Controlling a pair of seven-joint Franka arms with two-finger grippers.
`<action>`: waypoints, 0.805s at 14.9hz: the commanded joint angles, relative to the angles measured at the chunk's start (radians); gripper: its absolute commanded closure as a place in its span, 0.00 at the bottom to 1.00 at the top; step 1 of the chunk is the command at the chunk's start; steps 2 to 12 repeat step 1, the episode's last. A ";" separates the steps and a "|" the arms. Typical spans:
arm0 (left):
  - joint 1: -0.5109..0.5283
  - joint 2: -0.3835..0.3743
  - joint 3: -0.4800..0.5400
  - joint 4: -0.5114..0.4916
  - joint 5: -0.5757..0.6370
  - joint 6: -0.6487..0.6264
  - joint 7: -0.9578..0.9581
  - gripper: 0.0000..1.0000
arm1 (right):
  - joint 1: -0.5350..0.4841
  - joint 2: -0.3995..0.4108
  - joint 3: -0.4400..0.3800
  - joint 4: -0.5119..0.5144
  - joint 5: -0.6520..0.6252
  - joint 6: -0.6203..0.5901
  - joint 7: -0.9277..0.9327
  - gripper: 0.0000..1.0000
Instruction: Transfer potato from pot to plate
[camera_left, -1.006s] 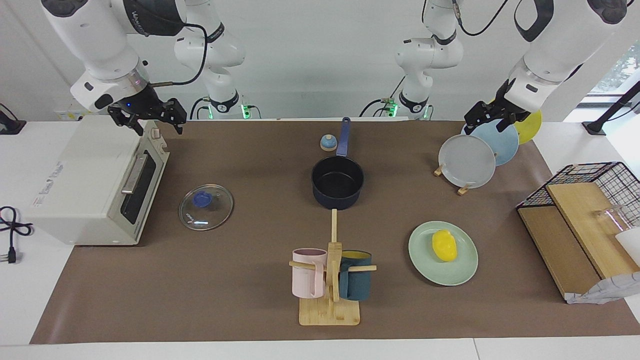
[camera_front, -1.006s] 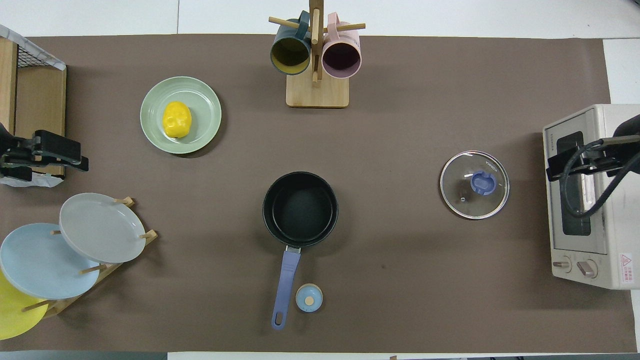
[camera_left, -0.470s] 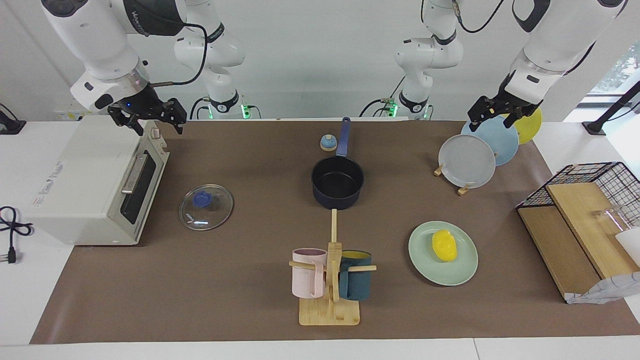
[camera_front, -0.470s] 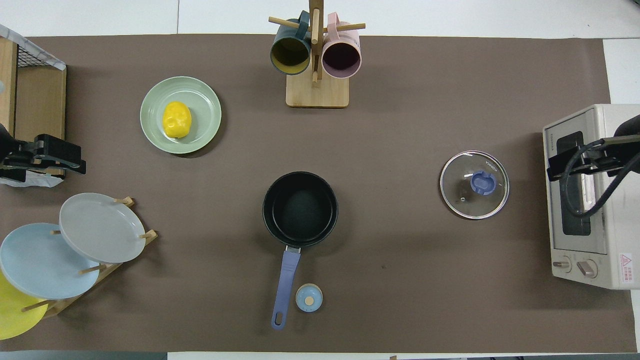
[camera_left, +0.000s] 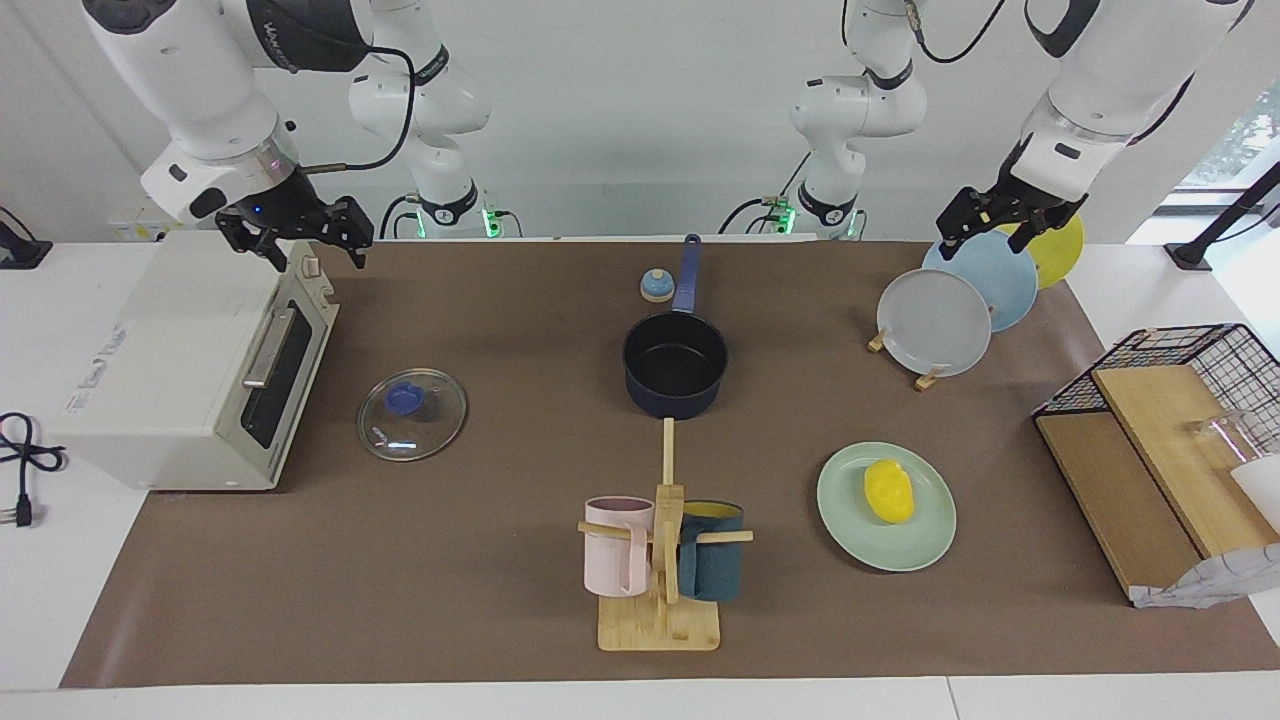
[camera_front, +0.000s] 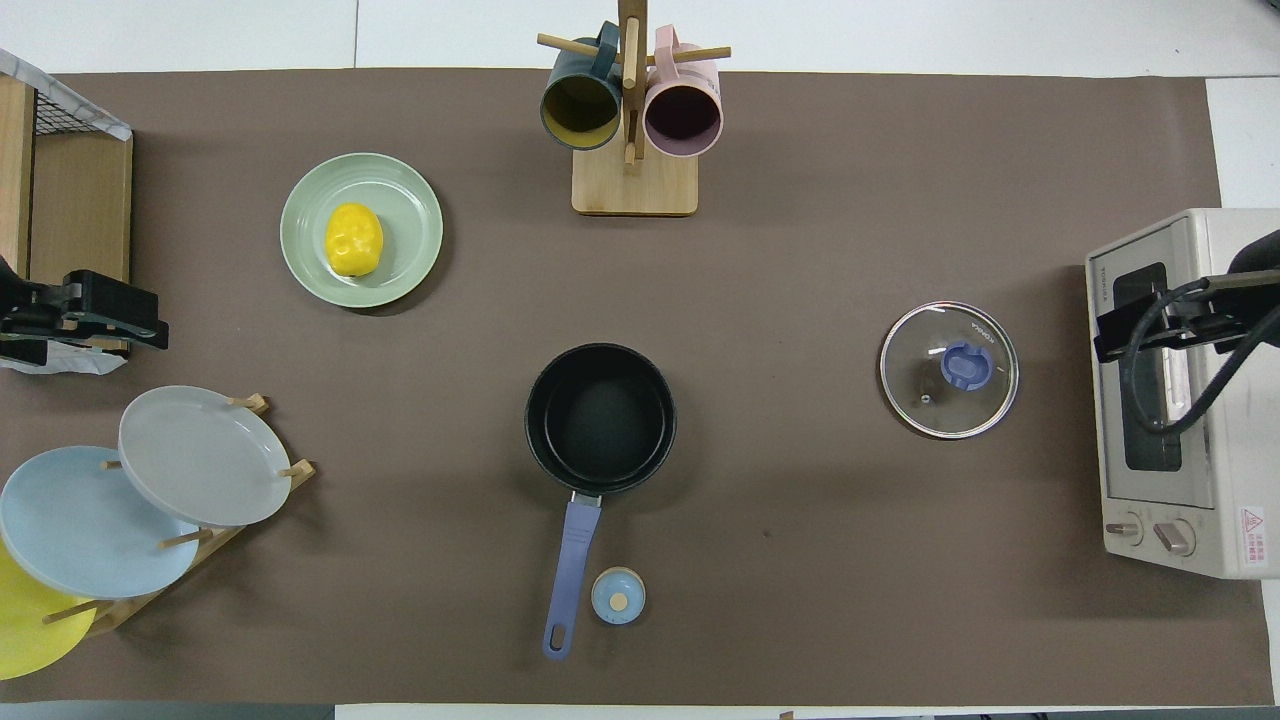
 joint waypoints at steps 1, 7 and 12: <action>0.000 -0.024 -0.003 -0.023 0.019 0.012 0.010 0.00 | -0.014 -0.017 0.002 -0.018 0.016 0.018 -0.013 0.00; 0.000 -0.024 -0.003 -0.023 0.019 0.012 0.010 0.00 | -0.014 -0.017 0.002 -0.018 0.016 0.018 -0.013 0.00; 0.000 -0.024 -0.003 -0.023 0.019 0.012 0.010 0.00 | -0.014 -0.017 0.002 -0.018 0.016 0.018 -0.013 0.00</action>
